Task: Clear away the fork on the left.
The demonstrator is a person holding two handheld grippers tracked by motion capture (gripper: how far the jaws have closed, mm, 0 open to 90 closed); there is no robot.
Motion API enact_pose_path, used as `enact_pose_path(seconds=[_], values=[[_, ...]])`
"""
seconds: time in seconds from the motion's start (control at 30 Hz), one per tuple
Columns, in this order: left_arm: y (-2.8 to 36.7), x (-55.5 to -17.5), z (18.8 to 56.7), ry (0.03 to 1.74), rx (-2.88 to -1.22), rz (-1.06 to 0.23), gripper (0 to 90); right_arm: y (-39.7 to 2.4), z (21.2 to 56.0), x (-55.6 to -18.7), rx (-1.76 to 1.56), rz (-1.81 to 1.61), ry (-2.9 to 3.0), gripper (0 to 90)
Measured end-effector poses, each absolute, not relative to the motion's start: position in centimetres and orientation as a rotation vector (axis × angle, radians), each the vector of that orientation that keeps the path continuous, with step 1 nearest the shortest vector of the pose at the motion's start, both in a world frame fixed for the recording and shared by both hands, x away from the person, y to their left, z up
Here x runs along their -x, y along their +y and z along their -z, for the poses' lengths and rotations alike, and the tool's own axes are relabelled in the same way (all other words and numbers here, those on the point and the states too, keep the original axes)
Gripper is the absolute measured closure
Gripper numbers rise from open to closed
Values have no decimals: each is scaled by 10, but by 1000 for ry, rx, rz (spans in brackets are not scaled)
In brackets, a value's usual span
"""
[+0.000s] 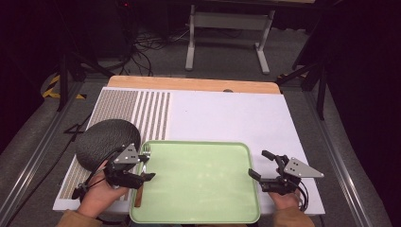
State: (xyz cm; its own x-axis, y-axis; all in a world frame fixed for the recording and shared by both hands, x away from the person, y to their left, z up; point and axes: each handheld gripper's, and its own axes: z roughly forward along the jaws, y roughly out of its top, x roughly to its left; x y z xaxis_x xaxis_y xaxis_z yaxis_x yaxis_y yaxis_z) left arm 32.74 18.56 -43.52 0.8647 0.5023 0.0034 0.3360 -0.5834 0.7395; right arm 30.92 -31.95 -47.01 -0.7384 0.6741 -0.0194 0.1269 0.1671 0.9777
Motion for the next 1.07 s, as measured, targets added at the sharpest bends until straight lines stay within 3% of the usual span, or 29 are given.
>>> enact_pose_path(seconds=[0.1, 0.27, 0.77, 1.07], values=[[192, -323, 437, 591, -2163, -283, 144, -319, 470, -309, -752, -1610, 2000, 131], [197, -316, 444, 547, -2068, -295, 38, -319, 470, -309, -742, -1618, 2004, 131], [220, -310, 473, 637, -1763, -291, 8, -319, 470, -309, -738, -1619, 2002, 130], [221, -314, 478, 600, -1784, -313, 8, -320, 470, -308, -733, -1621, 2001, 131]])
